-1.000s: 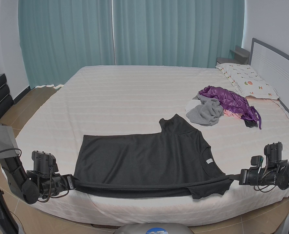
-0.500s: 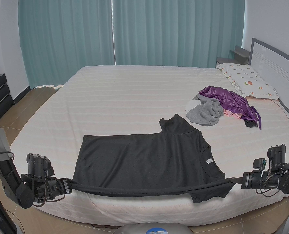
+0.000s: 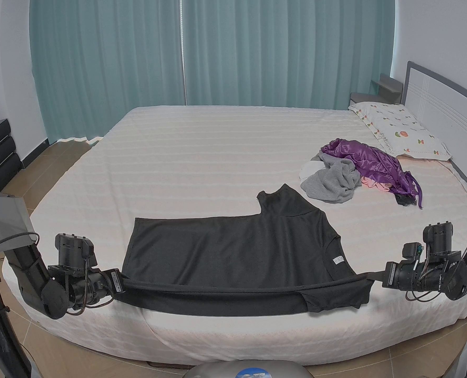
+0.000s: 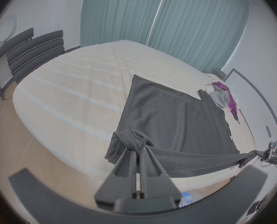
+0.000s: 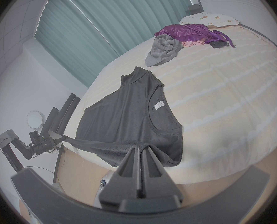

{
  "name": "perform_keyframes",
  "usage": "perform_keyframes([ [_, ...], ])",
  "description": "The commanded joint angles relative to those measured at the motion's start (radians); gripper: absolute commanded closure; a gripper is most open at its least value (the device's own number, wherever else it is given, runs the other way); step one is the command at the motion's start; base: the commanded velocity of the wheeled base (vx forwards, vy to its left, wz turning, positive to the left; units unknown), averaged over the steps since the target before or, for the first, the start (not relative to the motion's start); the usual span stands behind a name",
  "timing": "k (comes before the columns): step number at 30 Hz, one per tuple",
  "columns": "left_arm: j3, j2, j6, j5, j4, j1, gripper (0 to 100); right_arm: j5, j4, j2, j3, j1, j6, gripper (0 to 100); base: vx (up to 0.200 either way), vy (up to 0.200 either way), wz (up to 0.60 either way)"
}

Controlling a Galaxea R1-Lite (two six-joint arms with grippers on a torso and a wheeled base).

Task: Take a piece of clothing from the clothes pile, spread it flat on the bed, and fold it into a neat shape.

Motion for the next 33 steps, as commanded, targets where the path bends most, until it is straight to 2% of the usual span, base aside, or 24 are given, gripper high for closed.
perform_keyframes([
  [1,-0.065,0.073,0.000,0.000,0.036,-0.003,100,-0.001,0.001,0.088,-0.067,0.003,0.000,100,0.000,0.000,0.00],
  [12,-0.214,0.150,-0.011,0.000,0.137,-0.003,100,-0.001,0.010,0.205,-0.185,0.005,0.003,100,0.000,0.000,0.00],
  [21,-0.268,0.216,-0.015,0.000,0.140,-0.001,100,-0.003,0.013,0.264,-0.239,0.005,0.003,100,0.000,0.000,0.00],
  [28,-0.298,0.247,-0.061,0.000,0.138,-0.009,100,-0.003,0.013,0.312,-0.276,0.017,0.003,100,0.000,0.000,0.00],
  [29,-0.298,0.247,-0.061,0.000,0.138,-0.009,0,-0.003,0.013,0.312,-0.276,0.017,0.003,0,0.000,0.000,0.00],
  [33,-0.306,0.245,-0.103,0.000,0.134,-0.009,0,0.000,0.007,0.317,-0.285,0.017,0.022,0,0.000,0.000,0.00],
])
